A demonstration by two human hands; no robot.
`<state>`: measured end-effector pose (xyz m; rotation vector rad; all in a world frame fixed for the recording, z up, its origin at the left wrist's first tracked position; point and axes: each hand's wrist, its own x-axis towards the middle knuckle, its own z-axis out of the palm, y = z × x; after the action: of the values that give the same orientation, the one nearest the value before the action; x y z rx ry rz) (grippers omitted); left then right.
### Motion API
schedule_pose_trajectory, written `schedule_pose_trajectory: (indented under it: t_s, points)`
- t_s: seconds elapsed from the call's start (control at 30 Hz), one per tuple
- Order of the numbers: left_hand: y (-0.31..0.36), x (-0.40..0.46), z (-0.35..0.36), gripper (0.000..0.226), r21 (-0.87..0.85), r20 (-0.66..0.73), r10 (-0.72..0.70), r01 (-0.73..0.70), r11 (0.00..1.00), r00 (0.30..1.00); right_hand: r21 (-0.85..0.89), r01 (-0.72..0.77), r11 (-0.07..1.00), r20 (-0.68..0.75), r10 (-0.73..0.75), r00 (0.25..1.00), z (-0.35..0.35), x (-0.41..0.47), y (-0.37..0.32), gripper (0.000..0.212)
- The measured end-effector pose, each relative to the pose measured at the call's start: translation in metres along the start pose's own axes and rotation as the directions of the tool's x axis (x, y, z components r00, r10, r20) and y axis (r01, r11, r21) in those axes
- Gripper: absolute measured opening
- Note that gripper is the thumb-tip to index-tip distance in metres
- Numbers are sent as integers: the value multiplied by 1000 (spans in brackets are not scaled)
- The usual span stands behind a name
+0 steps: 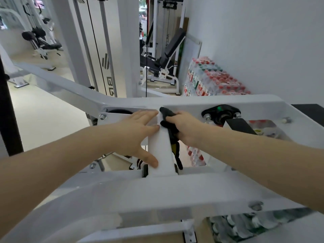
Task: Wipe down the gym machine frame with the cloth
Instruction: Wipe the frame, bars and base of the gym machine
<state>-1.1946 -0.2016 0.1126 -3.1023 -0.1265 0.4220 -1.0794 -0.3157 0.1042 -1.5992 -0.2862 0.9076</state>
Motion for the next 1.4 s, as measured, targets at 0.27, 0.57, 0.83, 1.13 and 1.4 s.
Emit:
schedule_pose_trajectory:
  t_s: [0.27, 0.57, 0.83, 1.13, 1.4]
  points:
    - [-3, 1, 2, 116, -42, -17, 15, -16, 999, 1000, -186, -59, 981, 130, 84, 988, -22, -49, 27, 4]
    - [-7, -11, 0, 108, -27, -113, 63, -67, 997, 992, -528, 468, 708, 301, -360, 883, -30, -48, 30, 32]
    - [-27, -23, 0, 126, -4, -65, -25, 25, 1000, 998, -479, 875, 67, 827, -300, 476, -20, -17, 12, 32]
    - [-38, -22, 4, 124, -36, -79, 28, -31, 999, 997, -263, 965, -19, 932, -263, 249, -18, -30, 24, 26]
    - [-39, -19, 16, 126, -66, -144, 26, -36, 997, 989, -723, 657, 216, 320, -737, 595, -10, 50, -36, 30]
